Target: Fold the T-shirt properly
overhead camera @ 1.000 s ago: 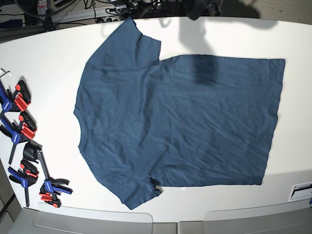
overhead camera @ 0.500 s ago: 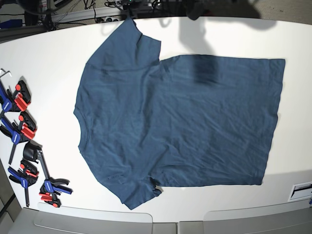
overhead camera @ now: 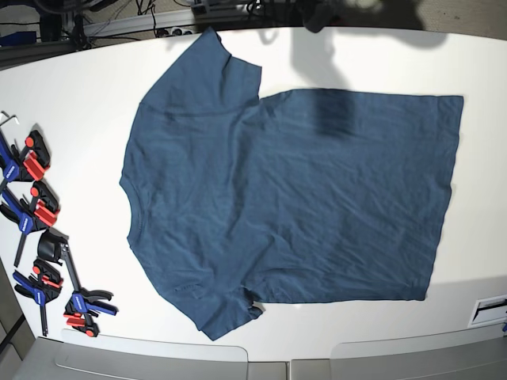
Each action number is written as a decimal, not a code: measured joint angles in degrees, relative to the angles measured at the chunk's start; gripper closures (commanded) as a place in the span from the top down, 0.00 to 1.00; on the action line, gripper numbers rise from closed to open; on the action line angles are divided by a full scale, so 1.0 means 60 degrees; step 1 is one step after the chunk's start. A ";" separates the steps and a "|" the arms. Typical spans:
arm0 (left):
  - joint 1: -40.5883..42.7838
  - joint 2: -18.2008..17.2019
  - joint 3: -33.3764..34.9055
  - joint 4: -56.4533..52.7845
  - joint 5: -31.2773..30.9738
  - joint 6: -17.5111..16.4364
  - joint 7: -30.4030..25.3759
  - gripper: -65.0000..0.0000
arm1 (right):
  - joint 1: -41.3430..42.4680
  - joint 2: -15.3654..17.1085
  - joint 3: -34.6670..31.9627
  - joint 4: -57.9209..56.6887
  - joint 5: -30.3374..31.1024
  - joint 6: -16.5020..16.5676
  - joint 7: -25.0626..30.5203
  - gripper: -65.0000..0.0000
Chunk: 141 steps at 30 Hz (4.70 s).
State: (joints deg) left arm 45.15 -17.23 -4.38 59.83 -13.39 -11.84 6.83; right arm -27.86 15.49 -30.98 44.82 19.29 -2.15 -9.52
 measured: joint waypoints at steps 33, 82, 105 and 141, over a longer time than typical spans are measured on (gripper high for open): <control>0.4284 -0.1552 -0.0076 0.8830 0.0022 -0.0047 0.2499 0.00 | -0.7632 0.2929 0.4885 1.1719 0.0051 -0.0222 -0.0656 0.00; 0.3869 -0.1523 -0.2342 1.0965 0.0022 -0.0073 0.1111 0.00 | -0.0441 -0.2554 1.0094 0.9894 0.4696 0.0481 -0.1668 0.00; 0.3869 -0.1523 -0.2342 1.0965 0.0022 -0.0076 0.1548 0.00 | -0.0124 -0.2364 1.1253 0.7610 0.6918 0.3555 -0.3253 0.41; 0.3872 -0.1494 -0.2342 1.0965 0.0022 -0.0076 0.1581 0.00 | 0.0543 -0.2062 0.9912 0.7603 0.4743 0.3173 -0.3282 0.49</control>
State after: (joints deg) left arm 68.38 -26.20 -18.44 125.62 -13.26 -12.29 16.32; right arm -24.60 3.11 28.49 90.43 47.75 16.88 -29.21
